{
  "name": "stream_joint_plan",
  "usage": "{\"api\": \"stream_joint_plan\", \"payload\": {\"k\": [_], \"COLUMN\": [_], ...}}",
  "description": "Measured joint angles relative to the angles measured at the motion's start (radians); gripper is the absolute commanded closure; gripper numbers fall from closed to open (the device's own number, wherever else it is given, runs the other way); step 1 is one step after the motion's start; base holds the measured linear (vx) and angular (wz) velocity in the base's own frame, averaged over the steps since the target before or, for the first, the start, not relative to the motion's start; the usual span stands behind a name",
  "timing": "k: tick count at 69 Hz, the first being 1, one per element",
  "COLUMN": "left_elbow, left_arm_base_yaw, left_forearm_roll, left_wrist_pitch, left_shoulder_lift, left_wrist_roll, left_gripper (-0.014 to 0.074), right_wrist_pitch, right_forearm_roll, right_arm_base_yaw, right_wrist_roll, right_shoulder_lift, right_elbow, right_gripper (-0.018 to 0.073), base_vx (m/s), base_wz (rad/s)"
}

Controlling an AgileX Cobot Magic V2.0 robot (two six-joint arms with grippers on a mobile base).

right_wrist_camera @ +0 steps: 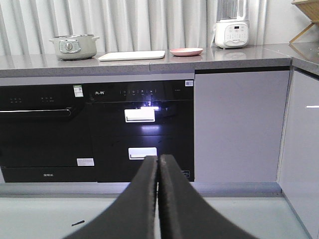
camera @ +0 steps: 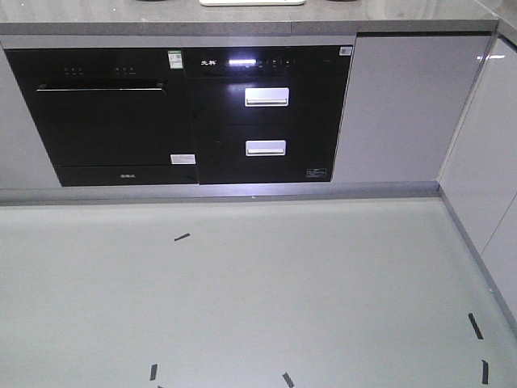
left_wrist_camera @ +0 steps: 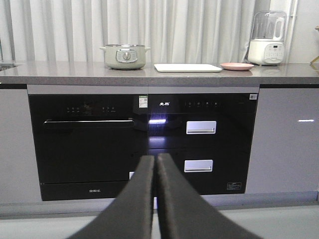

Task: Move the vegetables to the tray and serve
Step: 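Drive the base forward to the counter with the pot, tray and plate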

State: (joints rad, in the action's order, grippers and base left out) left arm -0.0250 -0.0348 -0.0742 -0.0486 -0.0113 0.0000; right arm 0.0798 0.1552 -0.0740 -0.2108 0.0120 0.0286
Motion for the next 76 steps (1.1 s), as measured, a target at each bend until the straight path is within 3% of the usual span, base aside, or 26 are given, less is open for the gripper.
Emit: {"api": "stream_joint_plan", "payload": {"k": [76], "left_elbow": [0.0], "left_arm_base_yaw": [0.0], "left_forearm_roll": [0.0], "left_wrist_pitch": [0.0], "left_shoulder_lift": [0.0], "left_wrist_roll": [0.0], "left_gripper": [0.0603], "right_wrist_pitch": [0.0], "right_forearm_roll": [0.0], "right_arm_base_yaw": [0.0], "right_wrist_roll": [0.0], "right_shoulder_lift": [0.0], "right_elbow": [0.0], "right_gripper": [0.0566], "base_vx": [0.18], "base_wz": [-0.01]}}
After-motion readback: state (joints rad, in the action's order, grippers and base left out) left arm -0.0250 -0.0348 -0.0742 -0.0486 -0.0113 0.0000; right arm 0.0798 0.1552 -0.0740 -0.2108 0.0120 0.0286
